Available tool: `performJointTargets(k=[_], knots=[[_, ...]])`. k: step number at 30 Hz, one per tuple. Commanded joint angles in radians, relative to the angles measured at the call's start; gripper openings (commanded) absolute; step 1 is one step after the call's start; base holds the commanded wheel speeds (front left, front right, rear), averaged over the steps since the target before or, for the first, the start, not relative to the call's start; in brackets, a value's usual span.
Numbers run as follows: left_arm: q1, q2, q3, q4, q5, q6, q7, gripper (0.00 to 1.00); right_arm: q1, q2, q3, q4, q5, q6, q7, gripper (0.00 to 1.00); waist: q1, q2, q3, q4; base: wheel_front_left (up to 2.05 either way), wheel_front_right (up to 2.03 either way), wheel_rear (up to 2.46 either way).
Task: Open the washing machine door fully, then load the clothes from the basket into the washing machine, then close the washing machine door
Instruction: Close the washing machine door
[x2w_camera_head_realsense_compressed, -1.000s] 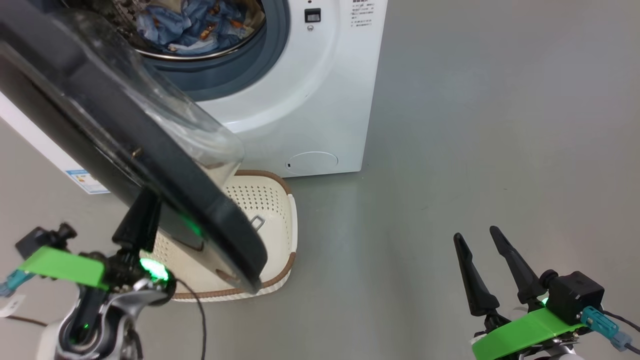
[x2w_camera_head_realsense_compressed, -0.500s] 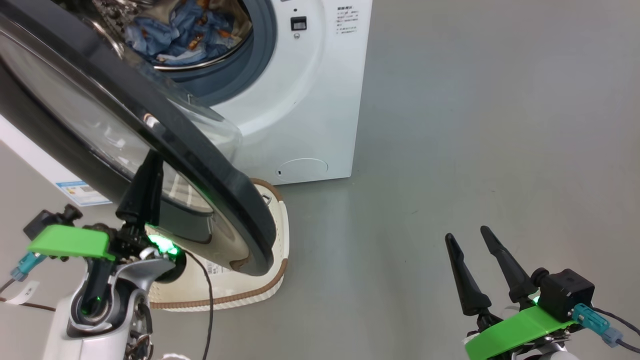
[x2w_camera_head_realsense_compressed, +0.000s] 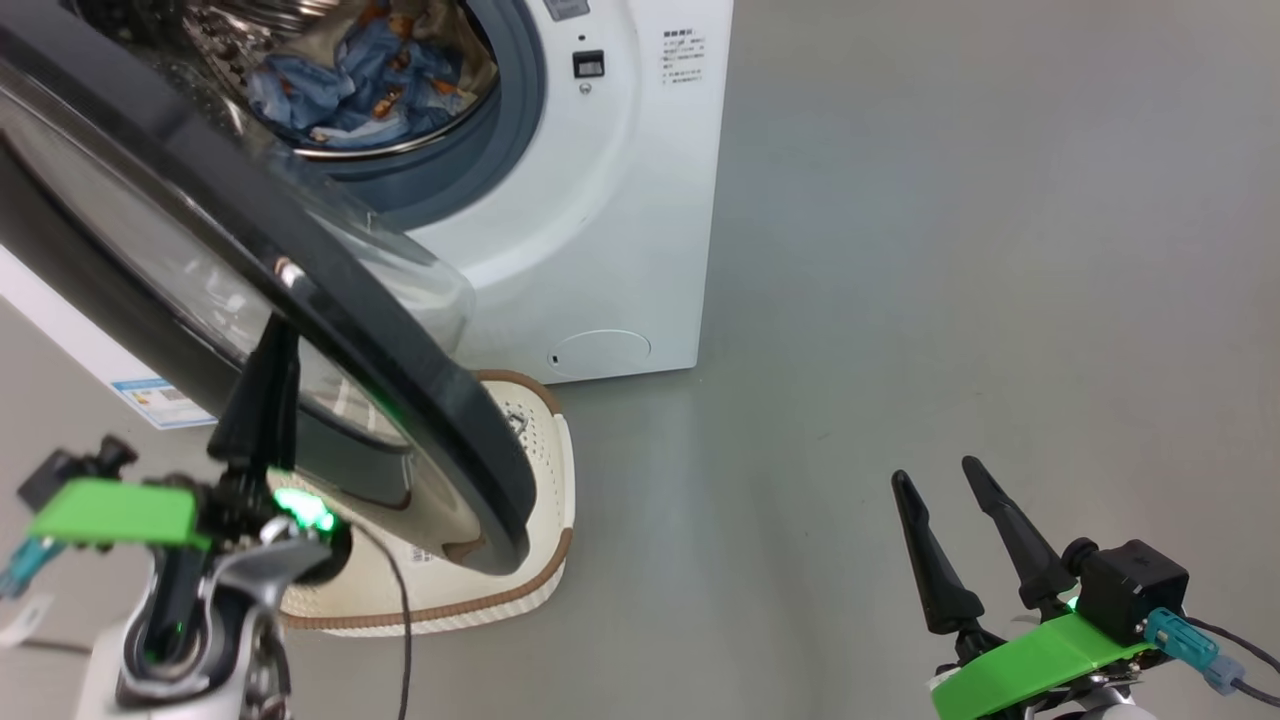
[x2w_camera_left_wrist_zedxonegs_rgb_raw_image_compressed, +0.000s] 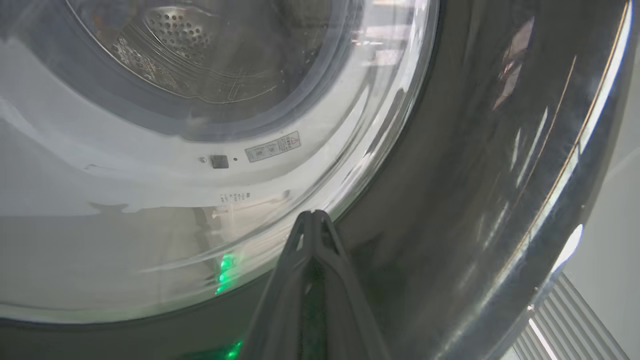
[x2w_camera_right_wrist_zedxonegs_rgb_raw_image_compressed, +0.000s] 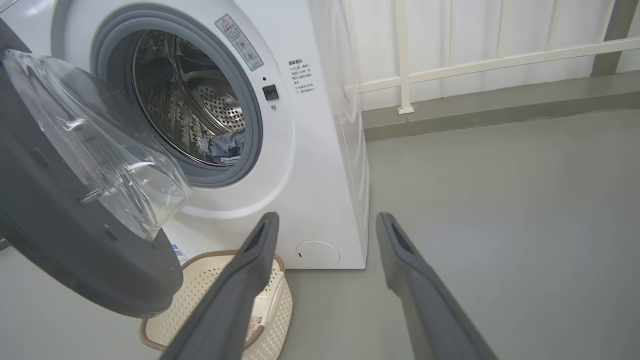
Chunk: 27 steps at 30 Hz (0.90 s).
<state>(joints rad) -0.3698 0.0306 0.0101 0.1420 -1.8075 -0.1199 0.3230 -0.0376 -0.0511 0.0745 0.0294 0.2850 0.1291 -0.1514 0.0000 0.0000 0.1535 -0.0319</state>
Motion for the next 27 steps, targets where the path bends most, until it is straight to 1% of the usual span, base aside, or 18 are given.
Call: performJointTargets(k=[1, 3, 6, 7, 8, 9, 12, 13, 16, 18, 20, 22, 24, 27], knots=[[0.035, 0.02, 0.044, -0.052, 0.024, -0.011, 0.004, 0.0, -0.007, 0.001, 0.015, -0.02, 0.006, 0.002, -0.004, 1.0, 0.0, 0.0, -0.007, 0.005, 0.0, 0.0, 0.0], [0.069, 0.02, 0.058, -0.073, 0.038, -0.011, -0.004, 0.0, -0.004, 0.001, 0.011, -0.019, 0.005, 0.002, -0.003, 1.0, 0.0, 0.0, -0.012, 0.008, 0.0, 0.0, 0.0], [0.112, 0.02, 0.089, -0.102, 0.045, -0.011, -0.049, 0.0, 0.0, 0.001, 0.002, -0.021, 0.001, 0.002, -0.002, 1.0, 0.0, 0.0, -0.017, 0.017, 0.0, 0.0, 0.0], [0.126, 0.02, 0.097, -0.112, 0.055, -0.011, -0.066, 0.17, 0.001, 0.001, -0.002, -0.022, 0.0, 0.002, -0.001, 1.0, 0.0, 0.0, -0.017, 0.021, 0.0, 0.0, 0.0], [0.138, 0.02, 0.101, -0.122, 0.068, -0.011, -0.083, 0.47, 0.003, 0.001, -0.006, -0.024, -0.001, 0.002, -0.001, 1.0, 0.0, 0.0, -0.018, 0.026, 0.0, 0.0, 0.0], [0.151, 0.02, 0.107, -0.131, 0.087, -0.011, -0.106, 1.0, 0.005, 0.001, -0.011, -0.027, -0.002, 0.002, 0.0, 1.0, 0.0, 0.0, -0.02, 0.031, 0.0, 0.0, 0.0], [0.18, 0.02, 0.113, -0.153, 0.16, -0.011, -0.184, 1.0, 0.008, 0.001, -0.021, -0.033, -0.005, 0.002, 0.004, 1.0, 0.0, 0.0, -0.022, 0.044, 0.0, 0.0, 0.0], [0.189, 0.02, 0.11, -0.16, 0.205, -0.011, -0.211, 1.0, 0.009, 0.001, -0.024, -0.035, -0.007, 0.002, 0.005, 1.0, 0.0, 0.0, -0.024, 0.048, 0.0, 0.0, 0.0], [0.216, 0.035, 0.089, -0.175, 0.359, -0.011, -0.308, 1.0, 0.01, 0.001, -0.029, -0.039, -0.011, 0.002, 0.01, 1.0, 0.0, 0.0, -0.031, 0.055, 0.0, 0.0, 0.0], [0.24, 0.064, 0.06, -0.178, 0.488, -0.011, -0.387, 1.0, 0.011, 0.001, -0.032, -0.042, -0.012, 0.002, 0.013, 1.0, 0.0, 0.0, -0.038, 0.058, 0.0, 0.0, 0.0], [0.264, 0.079, 0.034, -0.174, 0.603, -0.011, -0.472, 1.0, 0.015, 0.001, -0.037, -0.045, -0.013, 0.002, 0.015, 1.0, 0.0, 0.0, -0.046, 0.061, 0.0, 0.0, 0.0], [0.289, 0.104, 0.015, -0.159, 0.74, -0.007, -0.533, 1.0, 0.023, 0.001, -0.042, -0.047, -0.014, 0.002, 0.017, 1.0, 0.0, 0.0, -0.056, 0.065, 0.0, 0.0, 0.0], [0.308, 0.12, 0.0, -0.156, 0.88, 0.021, -0.563, 1.0, 0.033, 0.001, -0.049, -0.049, -0.016, 0.002, 0.018, 1.0, 0.0, 0.0, -0.067, 0.07, 0.0, 0.0, 0.0], [0.341, 0.131, -0.02, -0.17, 1.055, 0.073, -0.578, 1.0, 0.046, 0.001, -0.057, -0.054, -0.019, 0.002, 0.024, 1.0, 0.0, 0.0, -0.082, 0.074, 0.0, 0.0, 0.0]])
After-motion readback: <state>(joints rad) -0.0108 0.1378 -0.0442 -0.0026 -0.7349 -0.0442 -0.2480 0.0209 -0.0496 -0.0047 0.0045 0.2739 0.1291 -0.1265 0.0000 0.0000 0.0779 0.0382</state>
